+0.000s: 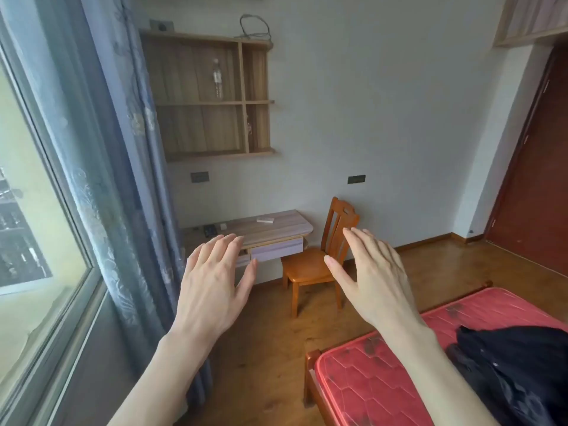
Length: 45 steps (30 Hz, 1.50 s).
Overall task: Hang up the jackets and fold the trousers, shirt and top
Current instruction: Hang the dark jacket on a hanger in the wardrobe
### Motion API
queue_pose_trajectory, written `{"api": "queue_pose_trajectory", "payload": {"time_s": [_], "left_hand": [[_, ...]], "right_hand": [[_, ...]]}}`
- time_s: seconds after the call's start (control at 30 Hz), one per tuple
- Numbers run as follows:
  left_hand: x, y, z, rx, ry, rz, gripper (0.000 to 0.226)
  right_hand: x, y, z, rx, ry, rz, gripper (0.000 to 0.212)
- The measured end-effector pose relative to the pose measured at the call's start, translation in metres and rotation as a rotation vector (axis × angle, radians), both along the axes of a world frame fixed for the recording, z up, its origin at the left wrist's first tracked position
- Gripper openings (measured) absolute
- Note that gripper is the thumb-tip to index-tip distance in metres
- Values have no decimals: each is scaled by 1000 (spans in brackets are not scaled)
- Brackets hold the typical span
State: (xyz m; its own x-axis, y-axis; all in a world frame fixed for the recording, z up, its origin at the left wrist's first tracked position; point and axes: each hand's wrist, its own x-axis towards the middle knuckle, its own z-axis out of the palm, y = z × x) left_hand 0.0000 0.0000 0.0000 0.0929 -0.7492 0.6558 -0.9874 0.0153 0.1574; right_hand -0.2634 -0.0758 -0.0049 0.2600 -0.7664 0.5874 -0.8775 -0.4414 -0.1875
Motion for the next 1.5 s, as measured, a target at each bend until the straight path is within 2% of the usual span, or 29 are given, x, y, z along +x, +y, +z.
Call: {"api": "queue_pose_trajectory", "payload": {"time_s": [0.2,0.53,0.77,1.2,1.5], "left_hand": [[20,-89,-3,52,12,-8,55],[40,-219,-1,16,26,-44,57],[69,-309,-7,49,22,-76,58],[154,-538,-17,30,-48,-328,55],[170,-649,-24,49,-31,-486,57]], "right_hand": [[20,-87,-8,15,-9,-10,73],[45,-210,-2,3,17,-37,74],[73,-286,-11,21,56,-79,67],[151,-453,-20,-16,56,-382,65],[175,-517,-23,-44,74,-578,69]]}}
